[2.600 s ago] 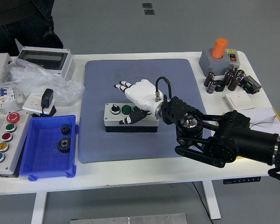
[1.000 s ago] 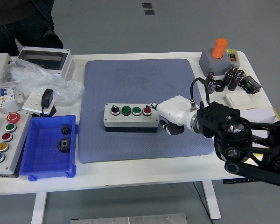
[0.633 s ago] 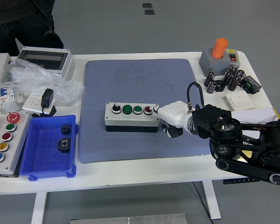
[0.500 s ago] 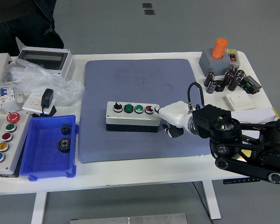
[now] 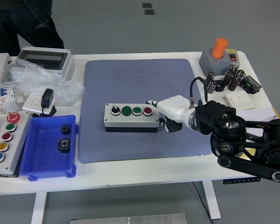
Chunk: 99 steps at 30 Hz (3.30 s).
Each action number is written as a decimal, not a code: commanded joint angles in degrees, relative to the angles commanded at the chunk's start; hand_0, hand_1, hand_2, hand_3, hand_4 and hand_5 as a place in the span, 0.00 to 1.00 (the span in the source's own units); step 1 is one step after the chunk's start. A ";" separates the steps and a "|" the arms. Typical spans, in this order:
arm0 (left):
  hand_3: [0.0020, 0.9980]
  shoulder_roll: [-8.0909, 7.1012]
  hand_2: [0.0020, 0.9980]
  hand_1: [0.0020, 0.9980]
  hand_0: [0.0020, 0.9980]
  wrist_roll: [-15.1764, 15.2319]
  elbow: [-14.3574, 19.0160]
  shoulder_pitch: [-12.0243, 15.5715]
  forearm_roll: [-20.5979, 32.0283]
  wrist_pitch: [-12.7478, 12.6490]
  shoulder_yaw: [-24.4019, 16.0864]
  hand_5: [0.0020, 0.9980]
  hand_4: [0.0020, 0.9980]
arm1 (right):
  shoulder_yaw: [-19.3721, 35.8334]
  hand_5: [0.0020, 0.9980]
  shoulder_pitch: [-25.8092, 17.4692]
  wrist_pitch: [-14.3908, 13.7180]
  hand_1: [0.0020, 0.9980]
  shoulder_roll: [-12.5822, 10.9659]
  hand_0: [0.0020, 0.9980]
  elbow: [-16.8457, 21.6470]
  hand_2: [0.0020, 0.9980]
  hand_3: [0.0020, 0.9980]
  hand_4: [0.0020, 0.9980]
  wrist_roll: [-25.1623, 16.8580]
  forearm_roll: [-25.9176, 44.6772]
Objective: Pick up the button,place it on the desk,press the button,press the button
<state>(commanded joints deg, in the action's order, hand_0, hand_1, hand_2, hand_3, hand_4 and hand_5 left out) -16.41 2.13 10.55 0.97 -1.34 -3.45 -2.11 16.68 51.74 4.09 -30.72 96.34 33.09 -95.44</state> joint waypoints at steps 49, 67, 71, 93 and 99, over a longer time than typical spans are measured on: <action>0.61 0.73 0.60 0.63 0.60 -3.64 0.19 0.24 -3.53 -1.31 -2.00 0.38 0.59 | 35.07 1.00 -32.64 -0.23 0.72 10.27 0.79 -26.52 0.74 0.74 1.00 -61.50 88.36; 0.62 0.62 0.60 0.63 0.60 -3.84 0.35 -0.23 -5.76 -1.36 -4.26 0.41 0.62 | 42.82 1.00 -34.50 -7.77 0.68 9.82 0.76 -24.75 0.72 0.73 1.00 -59.53 78.48; 0.62 0.66 0.60 0.63 0.60 -3.87 0.34 -0.16 -5.81 -1.36 -4.29 0.41 0.64 | 44.80 1.00 -34.57 -12.99 0.70 9.16 0.78 -21.08 0.72 0.73 1.00 -56.01 70.81; 0.61 0.27 0.60 0.63 0.60 -4.11 0.56 -1.07 -10.52 -0.76 -8.79 0.38 0.66 | 50.07 0.94 -36.17 -21.08 0.75 8.22 0.83 -21.05 0.76 0.75 0.96 -59.88 55.04; 0.62 0.22 0.60 0.63 0.60 -4.15 0.53 -1.02 -10.98 -0.68 -9.41 0.38 0.66 | 49.39 0.92 -36.41 -15.59 0.73 8.45 0.82 -22.97 0.75 0.74 0.96 -62.59 65.61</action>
<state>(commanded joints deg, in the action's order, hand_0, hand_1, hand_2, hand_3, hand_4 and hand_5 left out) -16.19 -2.02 11.08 -0.06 -12.32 -4.13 -11.52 66.07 15.32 -11.49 -22.27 73.37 -29.49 -29.82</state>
